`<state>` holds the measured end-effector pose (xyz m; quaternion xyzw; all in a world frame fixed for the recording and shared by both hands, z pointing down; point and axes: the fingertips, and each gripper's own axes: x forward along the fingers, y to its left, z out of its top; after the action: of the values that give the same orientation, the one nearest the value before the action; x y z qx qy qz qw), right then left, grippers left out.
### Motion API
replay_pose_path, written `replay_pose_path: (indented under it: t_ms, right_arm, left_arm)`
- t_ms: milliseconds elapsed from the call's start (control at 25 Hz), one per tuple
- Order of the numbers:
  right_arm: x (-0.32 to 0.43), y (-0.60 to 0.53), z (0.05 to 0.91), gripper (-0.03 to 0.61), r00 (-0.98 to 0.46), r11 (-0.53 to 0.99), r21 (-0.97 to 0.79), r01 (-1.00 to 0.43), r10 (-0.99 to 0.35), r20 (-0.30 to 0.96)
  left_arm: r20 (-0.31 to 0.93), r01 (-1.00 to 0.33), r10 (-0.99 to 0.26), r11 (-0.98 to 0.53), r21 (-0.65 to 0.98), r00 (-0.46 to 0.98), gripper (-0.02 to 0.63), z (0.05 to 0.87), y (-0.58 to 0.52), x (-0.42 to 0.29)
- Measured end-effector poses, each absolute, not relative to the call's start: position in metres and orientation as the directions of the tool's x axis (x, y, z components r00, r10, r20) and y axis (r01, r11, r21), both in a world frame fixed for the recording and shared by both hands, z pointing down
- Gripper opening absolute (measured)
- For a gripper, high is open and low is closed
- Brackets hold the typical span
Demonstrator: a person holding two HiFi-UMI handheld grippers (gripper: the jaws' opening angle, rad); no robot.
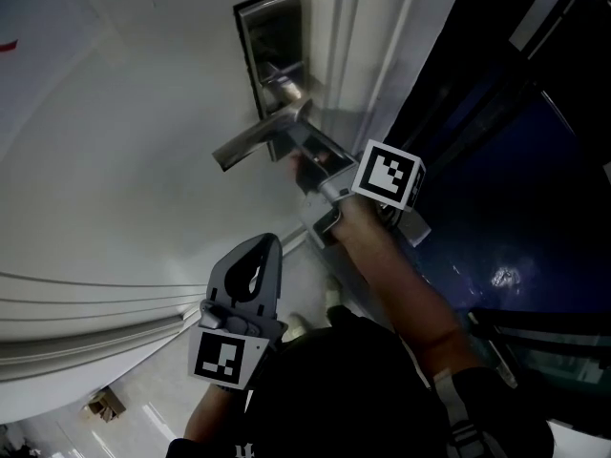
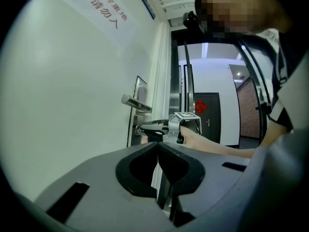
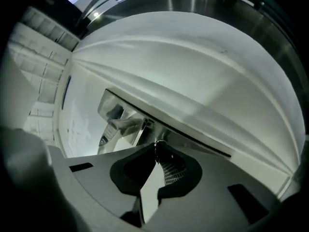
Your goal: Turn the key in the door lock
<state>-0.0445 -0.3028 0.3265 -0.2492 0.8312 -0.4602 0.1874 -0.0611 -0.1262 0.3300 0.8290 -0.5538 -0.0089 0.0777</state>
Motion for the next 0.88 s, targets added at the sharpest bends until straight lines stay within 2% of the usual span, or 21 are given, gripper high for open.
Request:
replay_pose_path:
  t_ms: [120, 320, 560, 760, 880]
  right_arm:
    - [-0.042, -0.303, 0.333, 0.023, -0.806, 0.387, -0.9, -0.2, -0.587, -0.073]
    - [-0.043, -0.304, 0.332, 0.025, -0.813, 0.379, -0.912, -0.157, -0.574, -0.099]
    - [-0.044, -0.303, 0.329, 0.043, -0.822, 0.343, -0.939, -0.014, -0.539, -0.185]
    - [-0.038, -0.297, 0.327, 0.048, -0.816, 0.344, -0.939, 0.011, -0.539, -0.207]
    - [-0.029, -0.294, 0.324, 0.048, -0.821, 0.386, -0.922, -0.026, -0.535, -0.201]
  left_arm:
    - [0.069, -0.917, -0.92, -0.374, 0.14, 0.385, 0.008, 0.33, -0.126, -0.062]
    - [0.067, -0.917, -0.921, -0.373, 0.14, 0.385, 0.008, 0.33, -0.127, -0.063]
    - [0.064, -0.916, -0.92, -0.375, 0.143, 0.387, 0.008, 0.329, -0.126, -0.062]
    - [0.061, -0.914, -0.919, -0.377, 0.148, 0.389, 0.008, 0.329, -0.125, -0.063]
    - [0.057, -0.913, -0.919, -0.378, 0.154, 0.391, 0.008, 0.329, -0.125, -0.062]
